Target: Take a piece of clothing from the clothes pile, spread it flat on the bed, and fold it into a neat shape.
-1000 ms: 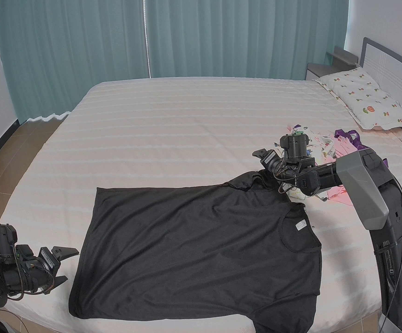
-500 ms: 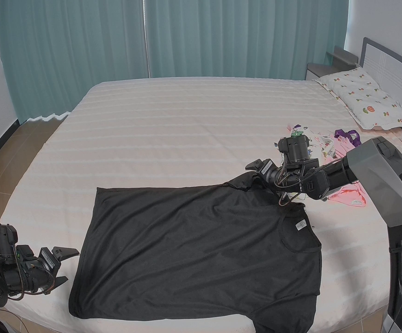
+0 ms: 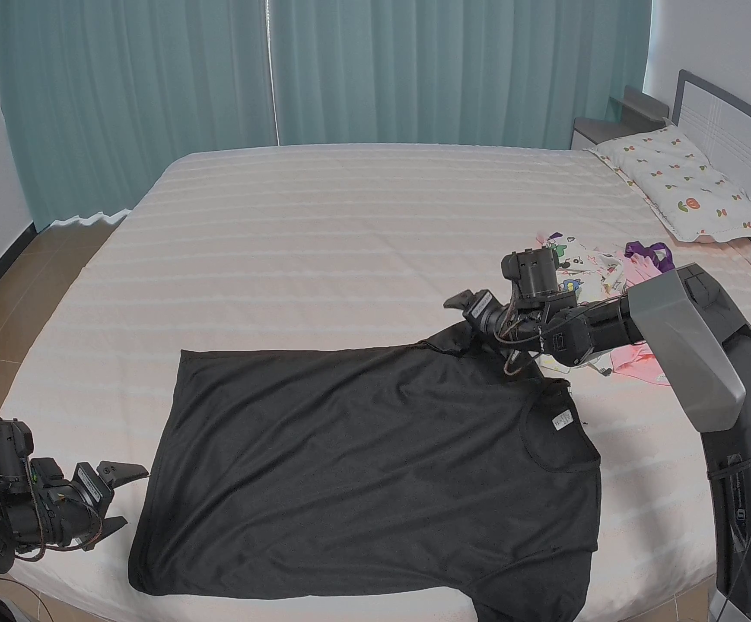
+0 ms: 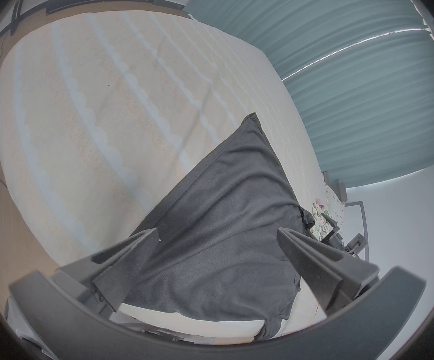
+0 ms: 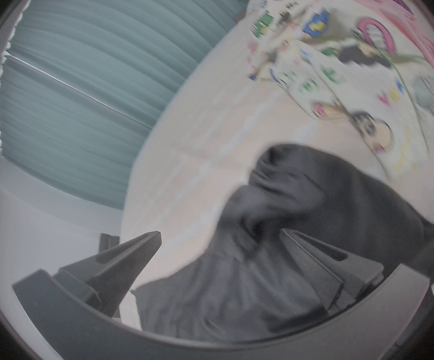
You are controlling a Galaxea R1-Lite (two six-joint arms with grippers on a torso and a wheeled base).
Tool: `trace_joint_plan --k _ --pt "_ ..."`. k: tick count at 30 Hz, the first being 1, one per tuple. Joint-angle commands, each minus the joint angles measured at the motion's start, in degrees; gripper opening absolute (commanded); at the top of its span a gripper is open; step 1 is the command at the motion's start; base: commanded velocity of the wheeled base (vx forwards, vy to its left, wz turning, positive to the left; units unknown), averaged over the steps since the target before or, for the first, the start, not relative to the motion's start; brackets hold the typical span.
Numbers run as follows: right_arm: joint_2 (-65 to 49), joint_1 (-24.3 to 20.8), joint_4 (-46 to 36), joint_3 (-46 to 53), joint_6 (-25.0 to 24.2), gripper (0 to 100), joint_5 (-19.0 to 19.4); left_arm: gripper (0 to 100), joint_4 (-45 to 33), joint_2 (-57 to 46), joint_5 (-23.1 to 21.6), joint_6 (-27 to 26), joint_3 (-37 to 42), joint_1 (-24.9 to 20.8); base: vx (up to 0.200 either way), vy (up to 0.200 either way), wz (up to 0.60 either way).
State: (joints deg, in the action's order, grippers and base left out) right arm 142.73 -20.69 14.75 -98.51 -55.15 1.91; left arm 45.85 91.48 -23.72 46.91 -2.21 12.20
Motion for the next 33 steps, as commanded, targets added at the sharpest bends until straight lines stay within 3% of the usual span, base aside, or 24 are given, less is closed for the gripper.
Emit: trace_joint_plan --k 1,7,14,17,26,33 --pt "4.3 0.8 7.4 -7.0 0.0 100 -0.1 100 0.0 0.1 0.0 0.0 0.0 0.0 0.0 0.0 0.0" --pt "6.2 0.2 19.4 -14.3 0.7 100 0.1 100 0.0 0.0 0.0 0.0 0.0 0.0 0.0 0.0 0.0" --pt "8.1 -0.8 15.8 -15.4 5.8 100 -0.8 100 0.0 -0.4 0.0 0.6 0.0 0.0 0.0 0.0 0.0" --pt "9.7 -1.0 14.8 -14.7 10.4 100 -4.0 100 0.0 -0.3 0.0 0.6 0.0 0.0 0.0 0.0 0.0" --pt "0.5 0.2 12.7 -1.1 11.3 100 -4.5 100 0.0 -0.5 -0.3 0.7 0.1 0.0 0.0 0.0 0.0" --pt "-10.5 2.3 13.6 16.5 12.3 100 -4.1 100 0.4 -0.9 -5.4 0.6 1.6 0.0 0.0 0.0 0.0"
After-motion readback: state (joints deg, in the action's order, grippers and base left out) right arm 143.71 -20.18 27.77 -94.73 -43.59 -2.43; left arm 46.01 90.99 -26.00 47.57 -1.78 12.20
